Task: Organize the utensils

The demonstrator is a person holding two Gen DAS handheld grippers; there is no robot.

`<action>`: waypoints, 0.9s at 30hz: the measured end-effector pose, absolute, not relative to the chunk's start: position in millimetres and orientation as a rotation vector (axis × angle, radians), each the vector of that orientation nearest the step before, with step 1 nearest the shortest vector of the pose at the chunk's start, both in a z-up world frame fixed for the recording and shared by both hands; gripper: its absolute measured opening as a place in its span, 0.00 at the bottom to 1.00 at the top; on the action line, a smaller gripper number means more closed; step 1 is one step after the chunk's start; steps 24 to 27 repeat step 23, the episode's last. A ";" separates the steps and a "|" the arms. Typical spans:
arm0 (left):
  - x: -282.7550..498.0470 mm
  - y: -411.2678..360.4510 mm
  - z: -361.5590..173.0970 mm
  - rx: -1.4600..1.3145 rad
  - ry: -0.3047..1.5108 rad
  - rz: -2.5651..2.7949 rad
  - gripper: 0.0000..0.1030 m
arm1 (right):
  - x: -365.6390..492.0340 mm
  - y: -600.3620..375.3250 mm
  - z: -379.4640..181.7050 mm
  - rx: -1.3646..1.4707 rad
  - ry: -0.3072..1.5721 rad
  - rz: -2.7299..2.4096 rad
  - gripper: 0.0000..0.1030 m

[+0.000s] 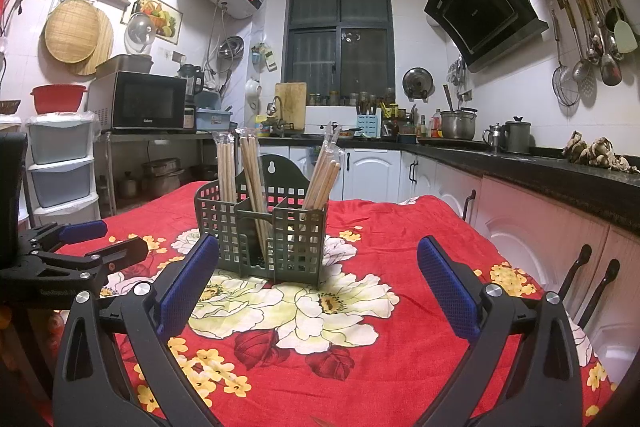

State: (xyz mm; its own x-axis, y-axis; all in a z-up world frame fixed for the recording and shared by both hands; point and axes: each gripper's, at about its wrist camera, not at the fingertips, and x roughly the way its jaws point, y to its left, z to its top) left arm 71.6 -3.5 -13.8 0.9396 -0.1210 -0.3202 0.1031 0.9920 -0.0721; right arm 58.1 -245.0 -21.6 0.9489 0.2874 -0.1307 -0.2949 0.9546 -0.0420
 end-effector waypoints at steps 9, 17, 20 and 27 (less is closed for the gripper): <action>75.9 -3.6 -19.2 -0.056 0.362 -0.085 0.90 | 58.9 -246.2 -21.6 -0.057 0.128 0.289 0.94; 102.1 28.5 -14.8 -0.125 0.524 -0.024 0.90 | 91.8 -269.3 -14.6 -0.015 0.262 0.180 0.94; 136.5 66.3 -12.4 -0.102 0.644 0.083 0.90 | 133.9 -294.3 -17.0 -0.024 0.407 0.069 0.94; 173.0 103.7 -26.0 -0.030 0.731 0.229 0.90 | 194.1 -319.9 -44.3 -0.036 0.698 -0.058 0.94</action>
